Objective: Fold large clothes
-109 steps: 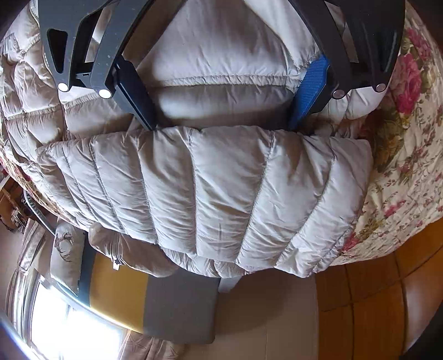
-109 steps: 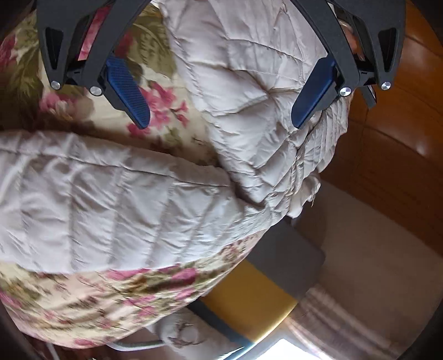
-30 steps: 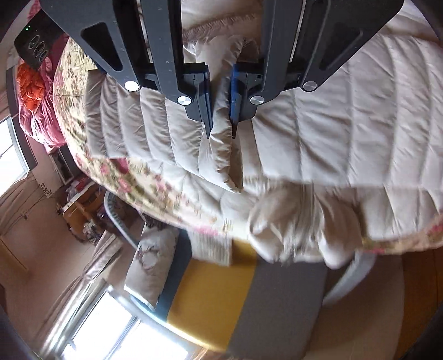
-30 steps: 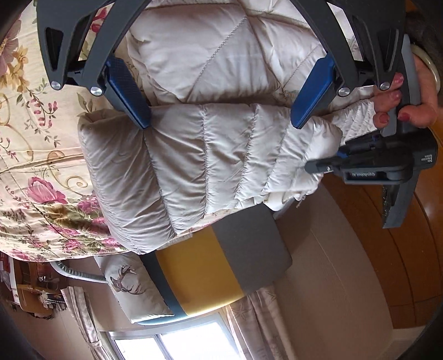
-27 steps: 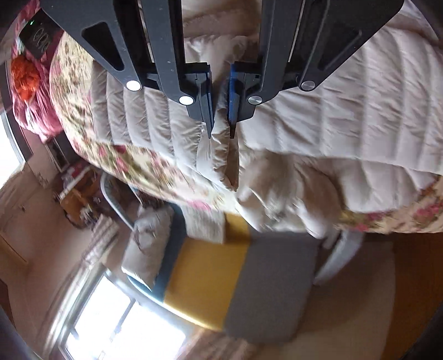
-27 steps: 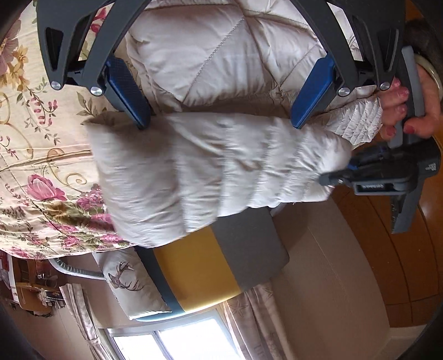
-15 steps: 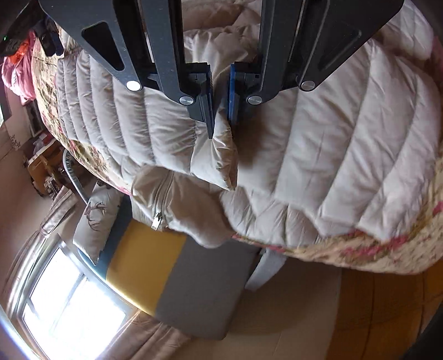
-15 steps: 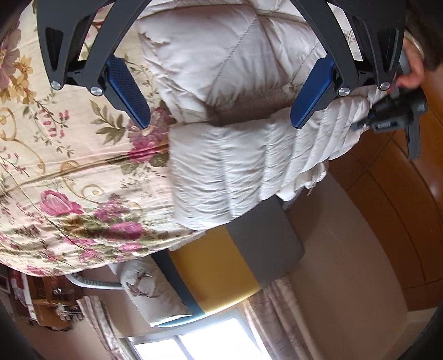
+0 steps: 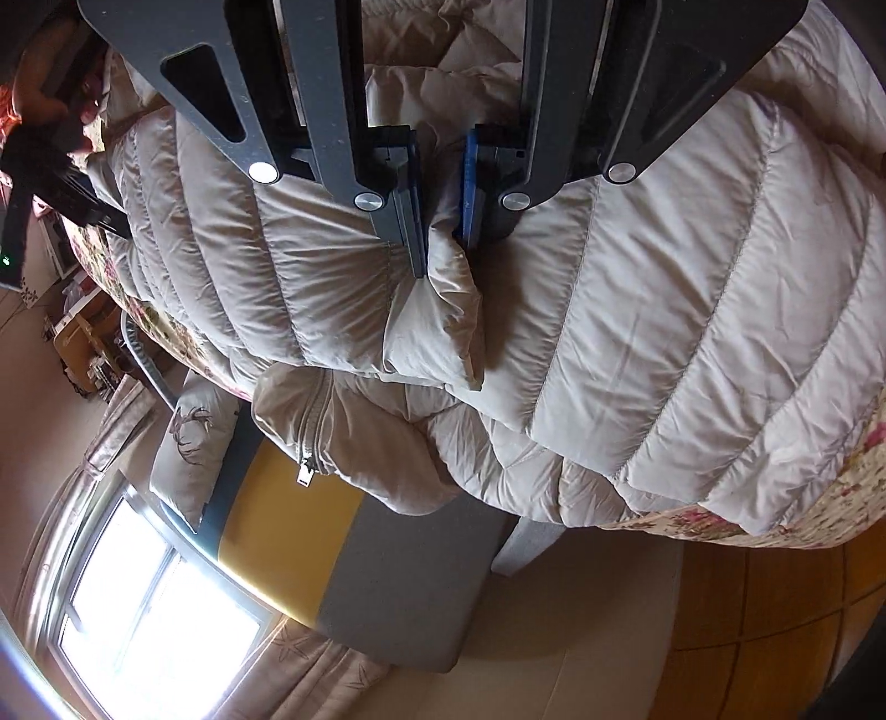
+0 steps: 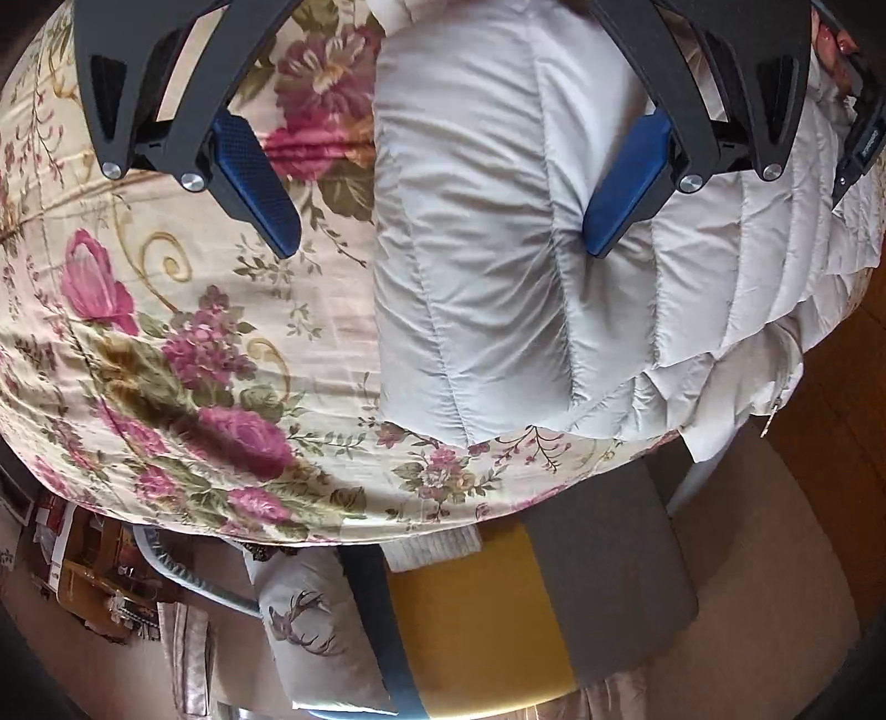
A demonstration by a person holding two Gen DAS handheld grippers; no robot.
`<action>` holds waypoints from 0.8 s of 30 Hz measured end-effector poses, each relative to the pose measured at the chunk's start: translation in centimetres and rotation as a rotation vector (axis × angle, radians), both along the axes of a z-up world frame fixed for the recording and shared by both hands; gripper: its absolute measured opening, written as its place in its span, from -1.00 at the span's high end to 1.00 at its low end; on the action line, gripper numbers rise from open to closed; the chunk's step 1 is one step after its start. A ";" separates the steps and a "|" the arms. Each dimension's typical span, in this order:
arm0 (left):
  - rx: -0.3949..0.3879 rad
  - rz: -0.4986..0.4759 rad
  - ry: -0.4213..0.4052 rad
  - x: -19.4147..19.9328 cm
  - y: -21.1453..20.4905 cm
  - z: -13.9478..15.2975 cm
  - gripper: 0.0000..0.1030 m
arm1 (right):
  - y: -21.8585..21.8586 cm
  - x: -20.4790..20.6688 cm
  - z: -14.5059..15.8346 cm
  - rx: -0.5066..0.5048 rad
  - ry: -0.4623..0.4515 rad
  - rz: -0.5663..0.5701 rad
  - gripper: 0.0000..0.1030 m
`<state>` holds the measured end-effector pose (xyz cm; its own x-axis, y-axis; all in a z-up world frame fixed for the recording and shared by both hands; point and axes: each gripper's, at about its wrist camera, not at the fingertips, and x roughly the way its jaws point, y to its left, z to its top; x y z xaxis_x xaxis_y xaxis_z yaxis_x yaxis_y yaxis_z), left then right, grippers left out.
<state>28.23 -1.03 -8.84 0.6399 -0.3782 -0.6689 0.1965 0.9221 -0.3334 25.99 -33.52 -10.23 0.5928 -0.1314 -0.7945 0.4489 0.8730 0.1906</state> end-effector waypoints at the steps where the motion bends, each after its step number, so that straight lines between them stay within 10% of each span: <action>1: 0.005 -0.002 0.003 0.1 -0.1 -0.2 0.80 | -0.2 0.8 -0.5 -0.014 0.013 0.007 -0.96; 8: 0.085 -0.006 0.000 0.8 -1.6 -1.3 0.75 | -0.3 2.7 -2.8 -0.068 0.042 0.014 -0.96; 12: 0.005 -0.018 0.036 0.7 -0.3 -0.2 0.68 | -0.8 1.5 -1.7 -0.022 0.016 -0.013 -0.96; 16: -0.128 0.002 0.064 -1.5 3.1 2.6 -0.44 | 0.8 -2.5 2.1 -0.054 -0.078 -0.027 -0.97; 24: -0.091 0.179 -0.092 -9.2 14.0 5.9 -0.58 | 7.5 -8.9 3.3 0.000 -0.153 0.215 -0.97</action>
<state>18.98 12.93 -2.98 0.7593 -0.3086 -0.5729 0.0654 0.9121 -0.4046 17.06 -25.99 -6.93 0.7203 0.0109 -0.6936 0.2188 0.9453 0.2421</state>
